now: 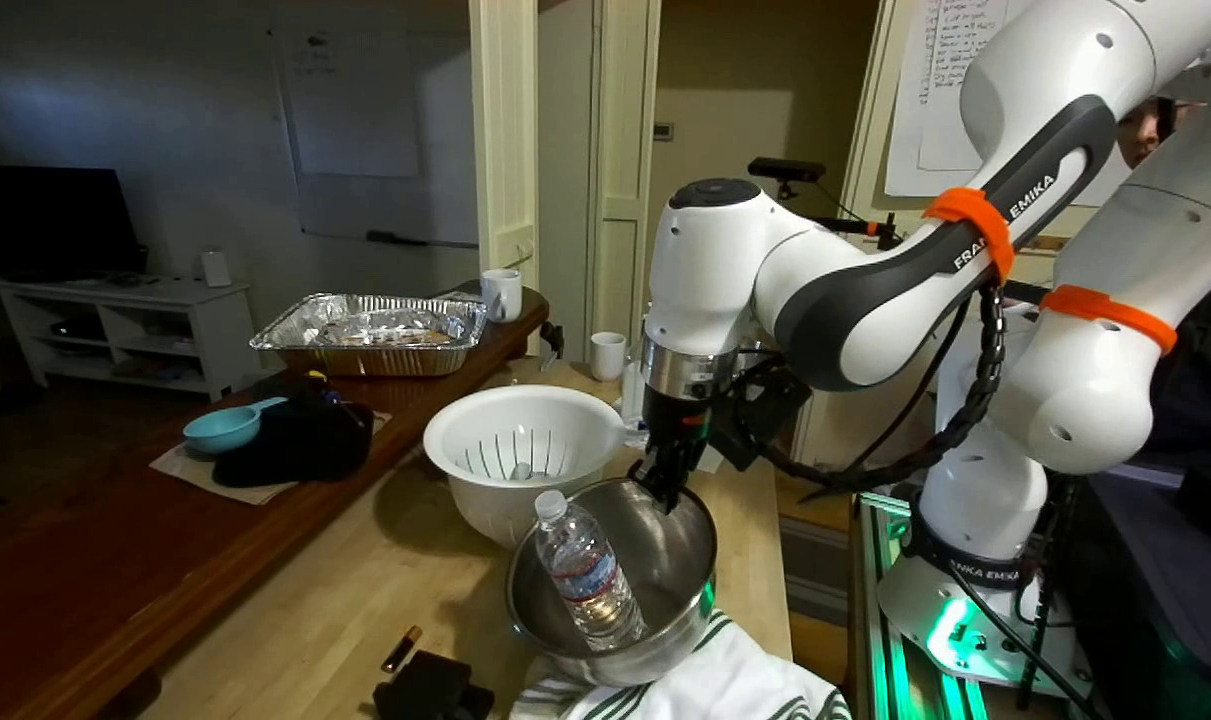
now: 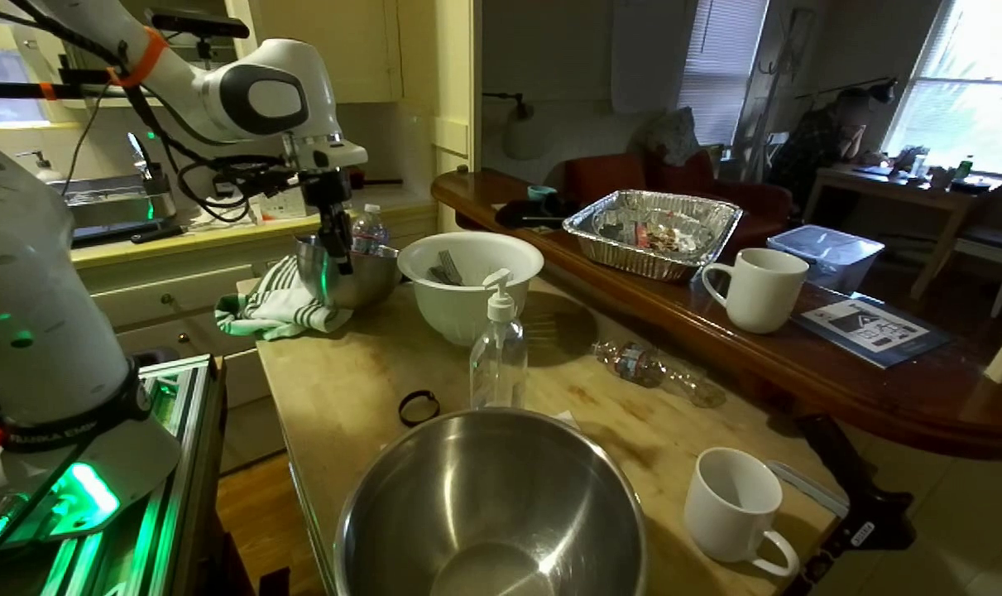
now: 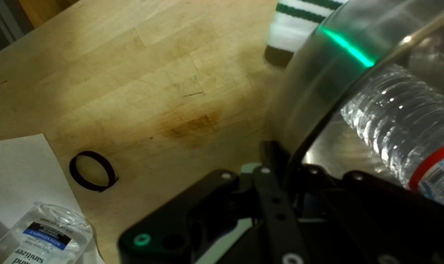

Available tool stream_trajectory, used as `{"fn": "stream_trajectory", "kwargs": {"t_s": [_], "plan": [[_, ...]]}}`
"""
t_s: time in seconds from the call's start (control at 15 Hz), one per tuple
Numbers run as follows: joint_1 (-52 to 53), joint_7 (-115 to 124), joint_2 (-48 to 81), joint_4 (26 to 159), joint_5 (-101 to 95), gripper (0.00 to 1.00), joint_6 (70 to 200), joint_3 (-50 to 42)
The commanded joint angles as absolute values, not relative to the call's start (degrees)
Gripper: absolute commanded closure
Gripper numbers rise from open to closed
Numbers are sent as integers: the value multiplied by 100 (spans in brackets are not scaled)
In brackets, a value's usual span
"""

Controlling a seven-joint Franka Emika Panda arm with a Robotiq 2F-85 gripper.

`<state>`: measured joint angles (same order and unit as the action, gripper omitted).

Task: Put the silver bowl on the tabletop.

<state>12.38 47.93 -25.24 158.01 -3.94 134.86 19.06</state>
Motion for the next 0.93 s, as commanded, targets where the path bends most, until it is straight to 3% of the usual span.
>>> {"fn": "stream_trajectory", "kwargs": {"t_s": [0.0,0.87], "plan": [[964,4895,-2419,15798,-767,98,14055,2102],[340,5549,-1485,15452,-1954,98,15224,2397]]}}
